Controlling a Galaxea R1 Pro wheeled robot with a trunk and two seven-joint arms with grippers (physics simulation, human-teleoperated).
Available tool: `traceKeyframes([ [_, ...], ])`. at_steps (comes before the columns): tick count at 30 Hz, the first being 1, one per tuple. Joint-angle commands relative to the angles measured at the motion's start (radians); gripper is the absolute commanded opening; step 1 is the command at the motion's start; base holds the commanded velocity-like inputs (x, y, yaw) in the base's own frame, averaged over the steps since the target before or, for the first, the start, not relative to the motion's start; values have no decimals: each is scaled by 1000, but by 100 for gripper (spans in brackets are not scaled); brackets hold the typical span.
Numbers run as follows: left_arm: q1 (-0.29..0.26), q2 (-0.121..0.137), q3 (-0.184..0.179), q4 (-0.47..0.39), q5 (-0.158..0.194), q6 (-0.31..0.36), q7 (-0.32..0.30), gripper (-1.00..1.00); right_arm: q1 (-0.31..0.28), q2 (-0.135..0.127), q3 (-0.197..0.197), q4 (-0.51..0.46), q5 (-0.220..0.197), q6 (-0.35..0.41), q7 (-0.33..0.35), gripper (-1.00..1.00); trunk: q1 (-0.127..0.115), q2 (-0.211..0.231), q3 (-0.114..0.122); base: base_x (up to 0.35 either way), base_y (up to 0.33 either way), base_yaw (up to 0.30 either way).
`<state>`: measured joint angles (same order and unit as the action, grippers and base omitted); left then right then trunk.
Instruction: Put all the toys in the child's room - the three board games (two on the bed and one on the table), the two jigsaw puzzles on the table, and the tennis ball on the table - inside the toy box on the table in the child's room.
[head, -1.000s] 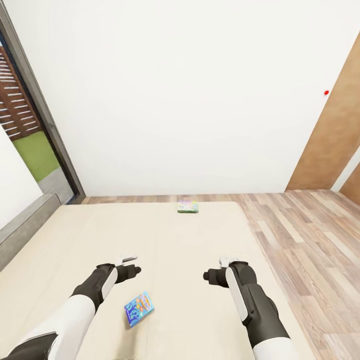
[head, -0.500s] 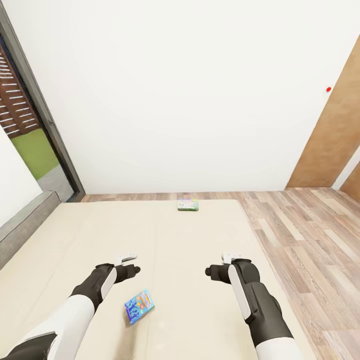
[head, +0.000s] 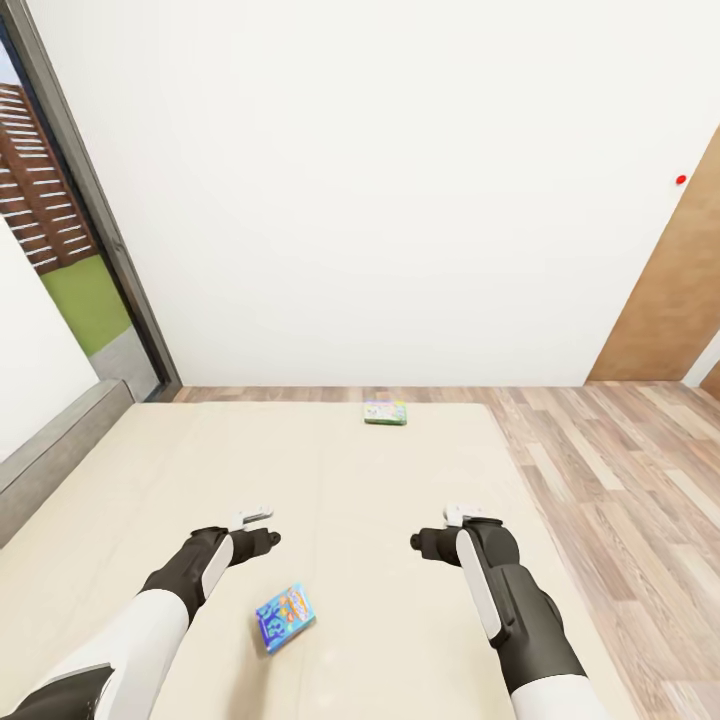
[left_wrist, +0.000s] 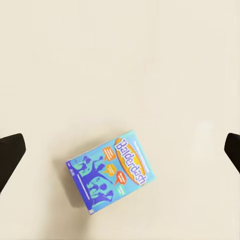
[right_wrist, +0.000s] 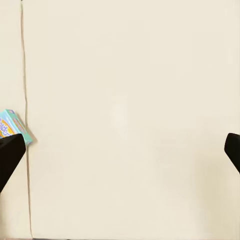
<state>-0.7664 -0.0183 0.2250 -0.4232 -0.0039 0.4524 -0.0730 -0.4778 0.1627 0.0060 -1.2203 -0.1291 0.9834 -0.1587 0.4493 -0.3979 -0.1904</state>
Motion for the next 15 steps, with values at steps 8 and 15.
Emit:
traceKeyframes([
  [8, -1, -2, 4, -6, -1, 6, -4, 100, -1, 0, 0, 2, -10, -19, -10, 100, 1, -2, -2, 97, 0, 2],
  [15, -1, -2, 2, -6, -1, -8, -4, 100, -1, 0, 1, 3, -10, -30, -10, 100, 1, -2, -2, 13, 0, 0],
])
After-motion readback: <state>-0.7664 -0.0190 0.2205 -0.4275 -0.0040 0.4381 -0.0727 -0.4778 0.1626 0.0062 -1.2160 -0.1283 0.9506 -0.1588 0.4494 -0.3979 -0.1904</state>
